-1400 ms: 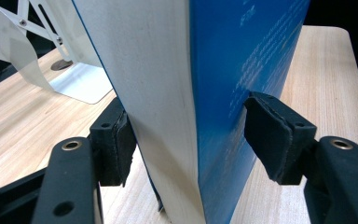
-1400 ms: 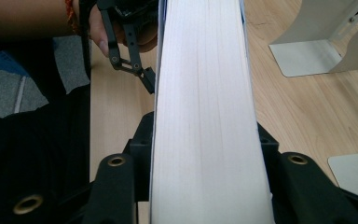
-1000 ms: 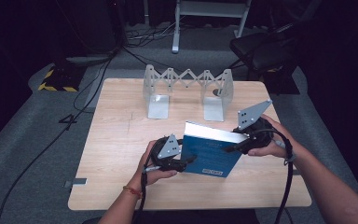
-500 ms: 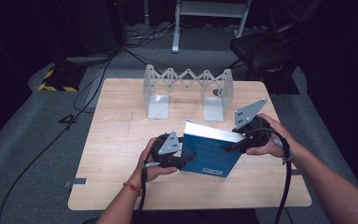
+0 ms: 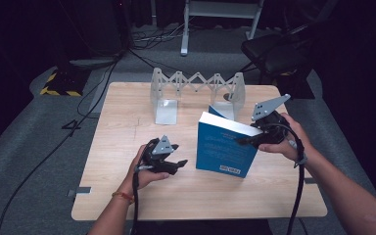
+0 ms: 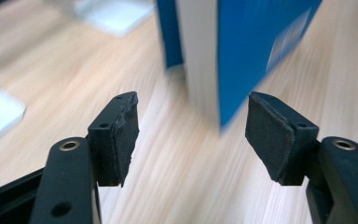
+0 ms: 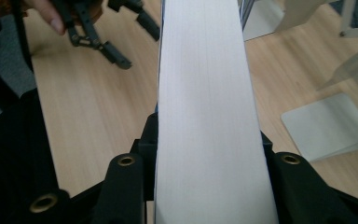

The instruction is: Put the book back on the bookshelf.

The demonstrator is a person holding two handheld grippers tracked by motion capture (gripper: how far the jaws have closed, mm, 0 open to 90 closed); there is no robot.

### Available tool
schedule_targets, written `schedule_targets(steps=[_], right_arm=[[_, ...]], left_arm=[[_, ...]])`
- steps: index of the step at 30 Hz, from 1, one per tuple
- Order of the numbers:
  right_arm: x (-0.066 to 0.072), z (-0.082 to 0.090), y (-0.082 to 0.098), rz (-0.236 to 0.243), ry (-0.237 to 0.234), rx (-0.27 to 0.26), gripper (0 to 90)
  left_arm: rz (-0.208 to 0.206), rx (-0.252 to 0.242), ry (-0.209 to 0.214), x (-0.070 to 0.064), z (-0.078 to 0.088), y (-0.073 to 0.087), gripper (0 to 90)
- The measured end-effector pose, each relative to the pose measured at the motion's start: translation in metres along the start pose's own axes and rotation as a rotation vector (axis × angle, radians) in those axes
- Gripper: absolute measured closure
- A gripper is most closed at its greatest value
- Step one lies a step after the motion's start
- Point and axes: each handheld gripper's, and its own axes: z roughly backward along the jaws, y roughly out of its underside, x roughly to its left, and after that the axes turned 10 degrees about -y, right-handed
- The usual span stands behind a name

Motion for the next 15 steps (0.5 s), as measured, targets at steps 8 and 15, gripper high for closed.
schedule_targets(steps=[8, 15], right_arm=[[-0.01, 0.006, -0.007, -0.031, 0.064, 0.006, 62.0], [-0.024, 0.008, -0.011, -0.07, 0.103, -0.011, 62.0]], left_arm=[[0.076, 0.106, -0.092, 0.012, 0.025, 0.047, 27.9], [0.119, 0.204, -0.103, 0.013, 0.018, 0.064, 21.5]])
